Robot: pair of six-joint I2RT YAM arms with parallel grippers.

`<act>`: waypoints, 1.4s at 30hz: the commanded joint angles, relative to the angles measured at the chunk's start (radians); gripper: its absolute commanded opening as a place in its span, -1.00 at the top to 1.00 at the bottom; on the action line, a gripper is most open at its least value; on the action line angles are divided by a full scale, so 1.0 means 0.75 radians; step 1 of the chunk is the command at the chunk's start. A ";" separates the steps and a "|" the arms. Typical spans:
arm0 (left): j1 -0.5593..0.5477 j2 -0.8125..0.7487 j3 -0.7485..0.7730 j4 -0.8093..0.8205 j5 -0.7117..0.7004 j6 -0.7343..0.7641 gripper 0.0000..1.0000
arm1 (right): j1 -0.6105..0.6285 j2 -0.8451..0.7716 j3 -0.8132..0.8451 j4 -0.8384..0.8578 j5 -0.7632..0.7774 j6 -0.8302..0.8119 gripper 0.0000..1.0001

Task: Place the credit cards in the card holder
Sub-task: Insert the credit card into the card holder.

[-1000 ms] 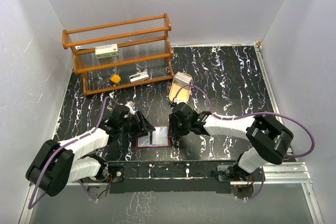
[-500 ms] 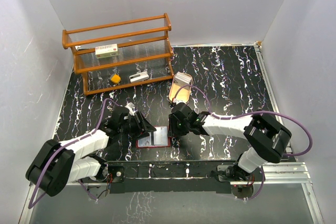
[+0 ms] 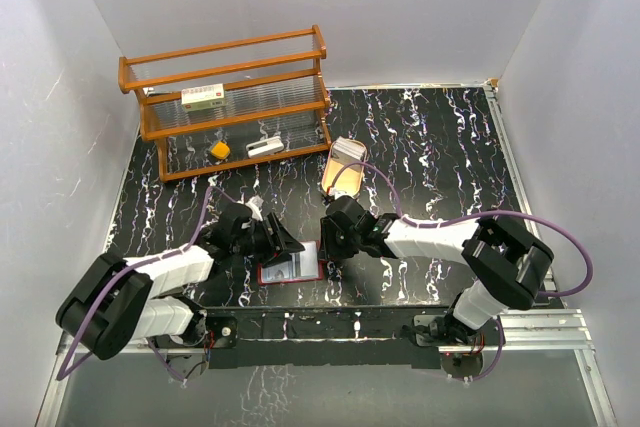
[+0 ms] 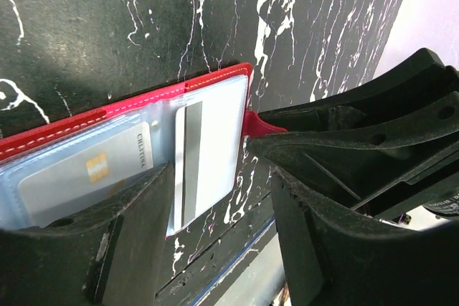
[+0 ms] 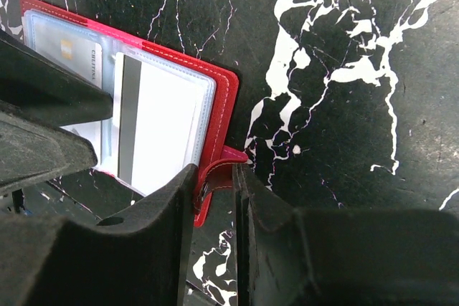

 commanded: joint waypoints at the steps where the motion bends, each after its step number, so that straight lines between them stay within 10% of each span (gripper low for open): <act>1: -0.037 0.031 0.029 0.086 0.033 -0.031 -0.10 | 0.011 0.030 -0.010 0.062 0.046 -0.022 0.53; 17: -0.059 0.004 0.249 -0.313 -0.099 0.117 -0.17 | 0.011 -0.102 -0.014 -0.079 0.379 -0.040 0.68; 25: -0.021 -0.098 0.227 -0.498 -0.188 0.174 -0.15 | 0.011 -0.142 0.097 -0.189 0.273 -0.029 0.39; 36: 0.143 -0.277 0.180 -0.756 -0.219 0.269 0.95 | 0.071 -0.124 0.228 -0.124 0.136 0.032 0.36; 42: 0.171 -0.278 0.167 -0.790 -0.221 0.305 1.00 | 0.128 -0.002 0.321 -0.065 0.092 0.049 0.47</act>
